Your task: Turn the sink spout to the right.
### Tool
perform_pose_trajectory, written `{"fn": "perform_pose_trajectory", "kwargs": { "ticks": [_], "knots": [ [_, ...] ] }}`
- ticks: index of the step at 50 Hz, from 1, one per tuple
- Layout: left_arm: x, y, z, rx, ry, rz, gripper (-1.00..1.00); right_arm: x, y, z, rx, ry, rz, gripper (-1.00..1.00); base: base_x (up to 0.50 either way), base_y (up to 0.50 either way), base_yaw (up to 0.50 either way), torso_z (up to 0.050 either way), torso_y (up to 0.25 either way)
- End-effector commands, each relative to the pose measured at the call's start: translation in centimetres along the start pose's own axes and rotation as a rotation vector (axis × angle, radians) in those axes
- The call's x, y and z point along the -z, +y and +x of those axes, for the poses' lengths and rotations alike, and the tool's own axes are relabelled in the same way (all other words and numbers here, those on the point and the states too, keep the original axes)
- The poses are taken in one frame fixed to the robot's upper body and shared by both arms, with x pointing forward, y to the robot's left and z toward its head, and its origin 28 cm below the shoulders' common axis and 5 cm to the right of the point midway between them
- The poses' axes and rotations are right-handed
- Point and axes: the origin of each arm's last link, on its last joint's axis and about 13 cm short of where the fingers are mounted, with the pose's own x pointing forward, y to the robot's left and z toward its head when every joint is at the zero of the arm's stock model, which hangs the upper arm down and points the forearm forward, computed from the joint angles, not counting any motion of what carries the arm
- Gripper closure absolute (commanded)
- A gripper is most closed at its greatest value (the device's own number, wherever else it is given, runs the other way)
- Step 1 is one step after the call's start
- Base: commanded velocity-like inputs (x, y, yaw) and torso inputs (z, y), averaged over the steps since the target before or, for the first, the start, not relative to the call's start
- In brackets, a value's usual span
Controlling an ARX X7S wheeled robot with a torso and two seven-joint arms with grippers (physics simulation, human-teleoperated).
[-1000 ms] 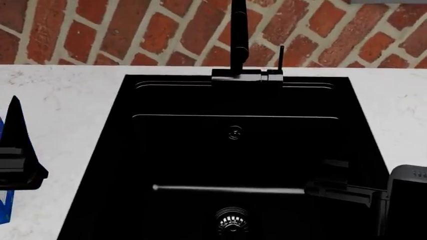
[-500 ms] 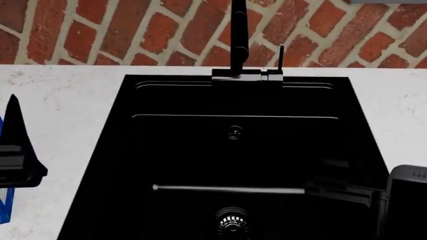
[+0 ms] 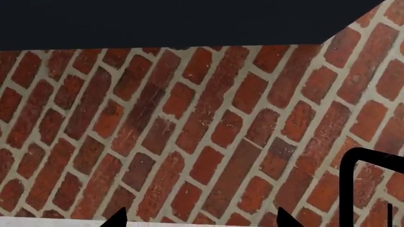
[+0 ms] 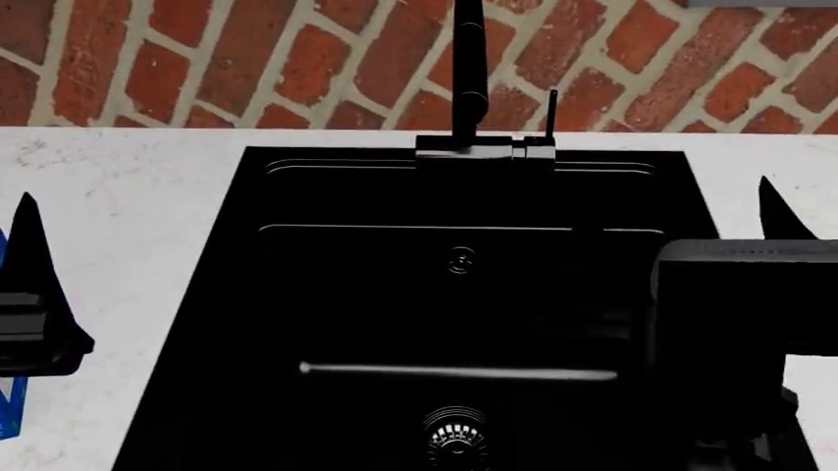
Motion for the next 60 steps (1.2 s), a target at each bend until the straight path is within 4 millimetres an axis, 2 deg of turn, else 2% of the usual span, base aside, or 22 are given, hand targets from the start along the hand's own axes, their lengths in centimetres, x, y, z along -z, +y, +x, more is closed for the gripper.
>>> {"fn": "perform_pose_trajectory", "kwargs": {
  "ticks": [1, 4, 16, 35, 39, 49, 56, 60],
  "knots": [
    [0.1, -0.1, 0.0, 0.006, 0.000, 0.010, -1.00, -1.1, 1.7, 1.4, -0.065, 0.003, -0.004, -1.00, 0.00, 0.00, 0.00, 0.000, 0.000],
    [-0.1, -0.1, 0.0, 0.011, 0.010, -0.029, -1.00, -1.2, 2.2, 1.6, -0.089, 0.002, 0.004, -1.00, 0.00, 0.00, 0.00, 0.000, 0.000],
    [0.2, -0.2, 0.1, 0.010, 0.009, -0.008, -1.00, -2.4, 4.2, 1.7, -0.179, -0.020, 0.059, -1.00, 0.00, 0.00, 0.00, 0.000, 0.000],
    [0.2, -0.2, 0.1, 0.012, 0.010, -0.012, -1.00, -2.7, 4.1, 1.5, -0.182, -0.025, 0.068, -1.00, 0.00, 0.00, 0.00, 0.000, 0.000],
    [0.3, -0.3, 0.0, 0.020, 0.015, 0.004, -1.00, -2.9, 4.5, 2.1, -0.204, -0.032, 0.063, -1.00, 0.00, 0.00, 0.00, 0.000, 0.000],
    [0.3, -0.3, 0.0, 0.019, 0.010, 0.014, -1.00, -2.5, 5.4, 3.7, -0.215, -0.045, 0.104, -1.00, 0.00, 0.00, 0.00, 0.000, 0.000],
    [0.3, -0.3, 0.0, 0.010, 0.015, 0.019, -1.00, -0.8, 6.2, 4.7, -0.209, -0.034, 0.128, -1.00, 0.00, 0.00, 0.00, 0.000, 0.000],
    [0.3, -0.3, 0.0, 0.007, 0.014, 0.023, -1.00, -0.7, 6.5, 5.1, -0.215, -0.033, 0.135, -1.00, 0.00, 0.00, 0.00, 0.000, 0.000]
  ]
}}
